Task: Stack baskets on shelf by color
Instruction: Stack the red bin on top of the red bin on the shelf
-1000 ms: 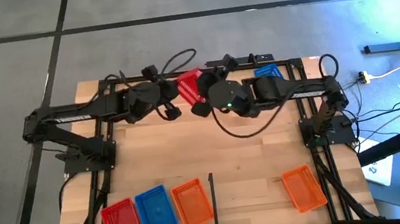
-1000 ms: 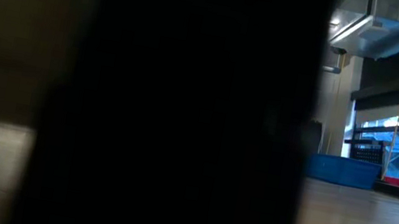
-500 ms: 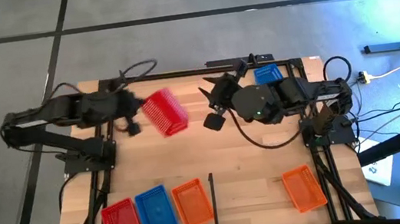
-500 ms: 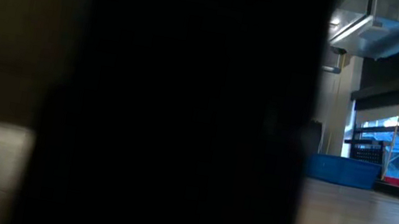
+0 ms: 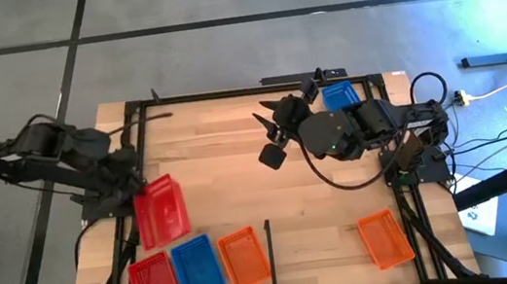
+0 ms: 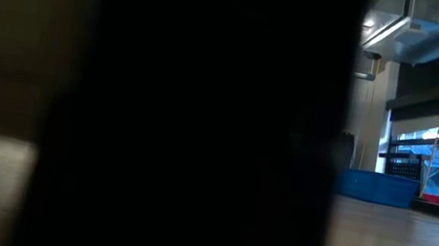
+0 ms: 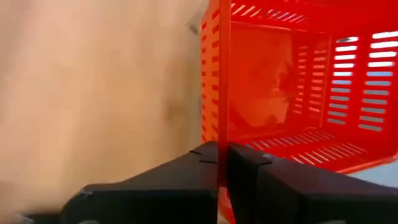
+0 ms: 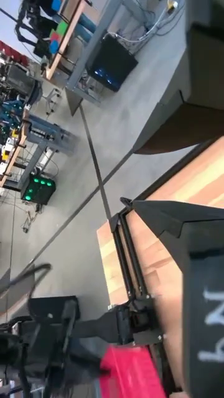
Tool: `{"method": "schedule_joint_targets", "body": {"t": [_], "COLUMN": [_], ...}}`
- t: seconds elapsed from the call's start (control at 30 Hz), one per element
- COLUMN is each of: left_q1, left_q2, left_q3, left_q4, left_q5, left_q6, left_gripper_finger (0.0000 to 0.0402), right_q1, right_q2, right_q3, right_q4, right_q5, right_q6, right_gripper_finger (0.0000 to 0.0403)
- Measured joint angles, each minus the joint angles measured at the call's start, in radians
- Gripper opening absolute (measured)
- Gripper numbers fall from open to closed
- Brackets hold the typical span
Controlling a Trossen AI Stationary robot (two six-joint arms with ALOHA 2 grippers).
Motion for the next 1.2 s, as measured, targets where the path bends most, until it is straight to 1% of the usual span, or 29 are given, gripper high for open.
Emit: {"method": "schedule_joint_targets", "body": {"t": [0.13,0.23,0.4,0.53,0.73,0.83,0.93,1.0,1.1,1.2], "left_q1": [-0.033,-0.068,-0.155,-0.240,-0.336,-0.385,-0.438,-0.478,-0.534,-0.578], "left_q2": [0.004,0.014,0.042,0.045,0.045,0.045,0.045,0.045,0.056,0.065], "left_q3": [0.000,0.000,-0.007,-0.068,-0.215,-0.291,-0.353,-0.379,-0.383,-0.383], "left_q4": [-0.026,-0.026,-0.074,-0.059,0.101,0.195,0.273,0.308,0.312,0.312], "left_q5": [0.124,0.167,0.156,0.143,0.126,0.127,0.143,0.161,0.186,0.186], "left_q6": [-0.152,-0.233,-0.342,-0.376,-0.411,-0.484,-0.597,-0.656,-0.736,-0.800], "left_gripper_finger": [0.0000,0.0000,0.0000,0.0000,0.0000,0.0000,0.0000,0.0000,0.0000,0.0000], "right_q1": [0.000,0.000,0.000,0.000,0.000,0.000,0.000,0.000,-0.001,-0.002], "right_q2": [0.000,0.000,0.000,0.000,0.000,0.000,0.000,0.000,0.000,0.000], "right_q3": [0.000,0.000,0.000,0.000,0.000,0.000,0.000,0.000,0.000,-0.001], "right_q4": [0.000,0.000,0.001,0.001,0.001,0.001,0.001,0.001,0.001,0.001], "right_q5": [0.000,0.000,0.000,0.000,0.000,0.001,0.001,0.001,0.001,0.001], "right_q6": [0.024,0.023,0.022,0.021,0.020,0.019,0.018,0.017,0.017,0.017], "right_gripper_finger": [0.0131,0.0131,0.0131,0.0131,0.0131,0.0131,0.0131,0.0131,0.0131,0.0131]}}
